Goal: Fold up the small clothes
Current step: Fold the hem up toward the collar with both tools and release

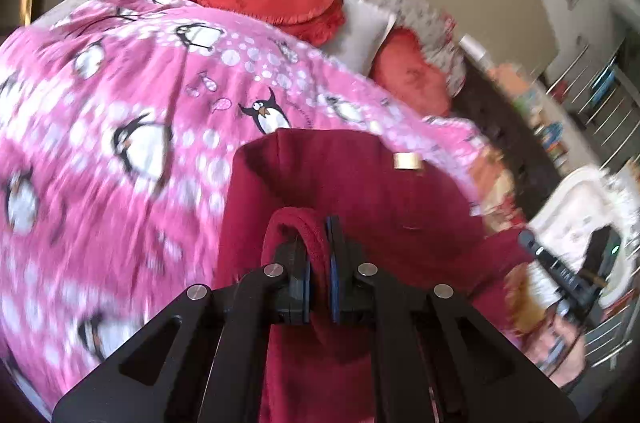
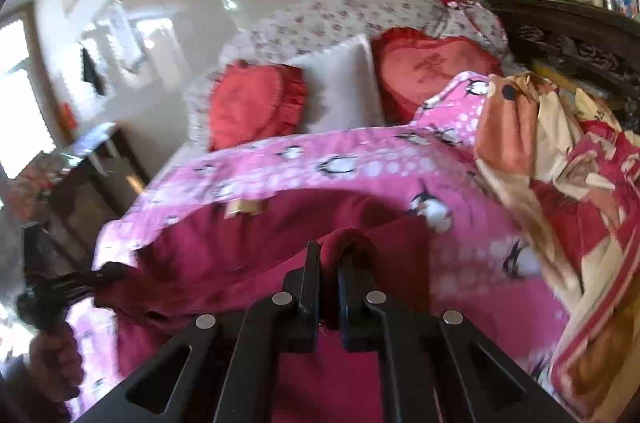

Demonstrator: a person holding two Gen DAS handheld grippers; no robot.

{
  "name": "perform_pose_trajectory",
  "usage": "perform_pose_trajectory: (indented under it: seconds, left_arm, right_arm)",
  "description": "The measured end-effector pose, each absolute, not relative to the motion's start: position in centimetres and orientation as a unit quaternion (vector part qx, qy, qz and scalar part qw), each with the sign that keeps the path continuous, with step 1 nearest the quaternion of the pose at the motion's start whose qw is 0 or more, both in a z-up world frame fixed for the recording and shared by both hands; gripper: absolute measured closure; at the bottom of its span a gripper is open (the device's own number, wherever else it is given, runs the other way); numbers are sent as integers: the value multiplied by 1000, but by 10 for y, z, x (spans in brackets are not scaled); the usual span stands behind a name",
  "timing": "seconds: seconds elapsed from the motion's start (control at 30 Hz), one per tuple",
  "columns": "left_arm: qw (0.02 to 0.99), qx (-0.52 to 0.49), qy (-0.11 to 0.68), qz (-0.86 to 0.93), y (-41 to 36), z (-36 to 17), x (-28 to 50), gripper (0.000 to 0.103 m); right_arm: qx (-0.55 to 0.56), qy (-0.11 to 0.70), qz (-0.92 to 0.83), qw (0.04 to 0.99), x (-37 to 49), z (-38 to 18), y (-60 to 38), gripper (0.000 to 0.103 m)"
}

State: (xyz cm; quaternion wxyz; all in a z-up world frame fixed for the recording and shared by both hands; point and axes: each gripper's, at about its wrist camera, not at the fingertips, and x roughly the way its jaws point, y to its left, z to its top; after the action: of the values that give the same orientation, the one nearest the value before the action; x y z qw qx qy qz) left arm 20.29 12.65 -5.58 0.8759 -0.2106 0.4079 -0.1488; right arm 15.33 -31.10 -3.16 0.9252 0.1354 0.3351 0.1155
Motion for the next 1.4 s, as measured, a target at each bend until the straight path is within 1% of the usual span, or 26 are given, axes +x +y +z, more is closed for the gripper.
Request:
perform_pose_trajectory:
  seconds: [0.07, 0.17, 0.27, 0.3, 0.33, 0.37, 0.4, 0.47, 0.5, 0.53, 0.57, 0.6, 0.63, 0.73, 0.8, 0.9, 0.97, 1.03, 1.07, 1.2, 1.27, 1.3, 1.33, 1.37, 1.4]
  left_arm:
    - [881, -188, 410, -144, 118, -56, 214, 97]
    - [884, -180, 407, -144, 111, -59, 224, 96]
    - [875, -178, 431, -132, 107, -70, 242, 91]
    - [869, -175, 445, -129, 106, -76, 247, 84]
    - [862, -169, 460, -131, 104, -81, 251, 74]
    - [858, -161, 469, -133, 101, -84, 253, 69]
    - [857, -152, 473, -139, 100, -84, 252, 61]
    - [856, -134, 478, -144, 98, -82, 251, 57]
    - [855, -128, 482, -143, 98, -79, 251, 55]
    - [855, -126, 482, -142, 98, -76, 251, 47]
    - [859, -121, 478, -138, 98, -72, 250, 35]
    - [866, -112, 470, -130, 100, -66, 247, 16]
    - [872, -109, 461, -124, 105, -60, 246, 11]
    - [885, -121, 440, -89, 124, -49, 244, 11]
    - [901, -141, 405, -68, 134, -37, 235, 11]
    - [911, -155, 364, -119, 116, -19, 221, 11]
    - [907, -141, 359, -170, 88, -16, 214, 11]
    - [895, -124, 379, -200, 59, -25, 216, 11]
    - [889, -117, 391, -206, 49, -32, 218, 11]
    - [881, -79, 430, -182, 27, -63, 242, 11]
    - [887, -53, 433, -153, 26, -76, 256, 11]
    - [892, -33, 430, -136, 30, -84, 260, 11]
    - [890, -40, 433, -136, 37, -93, 264, 11]
    - [891, -54, 426, -148, 45, -100, 262, 11]
    - [898, -58, 406, -160, 50, -104, 256, 11]
  right_arm:
    - [143, 345, 106, 921, 171, -42, -315, 97]
    - [164, 338, 107, 921, 174, -49, -320, 97]
    - [180, 354, 128, 909, 181, -60, -322, 95]
    - [187, 357, 133, 905, 182, -62, -323, 92]
    - [197, 358, 139, 902, 181, -64, -325, 89]
    - [216, 354, 151, 897, 179, -64, -329, 86]
    - [231, 348, 161, 894, 177, -64, -332, 83]
    - [246, 334, 170, 894, 170, -59, -337, 73]
    - [245, 330, 171, 896, 166, -56, -336, 71]
    - [245, 325, 177, 896, 162, -53, -336, 70]
    - [245, 321, 183, 896, 159, -51, -336, 69]
    - [239, 318, 190, 898, 153, -46, -333, 69]
    - [234, 315, 194, 899, 150, -44, -332, 68]
    - [206, 306, 199, 908, 139, -36, -328, 66]
    - [197, 302, 209, 909, 137, -33, -325, 66]
    - [161, 320, 196, 913, 144, -30, -313, 67]
    - [131, 339, 182, 914, 154, -28, -298, 78]
    - [117, 376, 174, 903, 171, -34, -285, 81]
    - [110, 402, 169, 893, 183, -40, -277, 85]
    - [71, 449, 132, 881, 222, -62, -261, 85]
    - [63, 462, 103, 879, 240, -75, -267, 86]
    - [67, 462, 94, 879, 247, -80, -274, 90]
    - [73, 465, 86, 878, 252, -86, -281, 94]
    - [89, 466, 83, 876, 257, -94, -291, 103]
    - [116, 445, 92, 883, 256, -98, -305, 103]
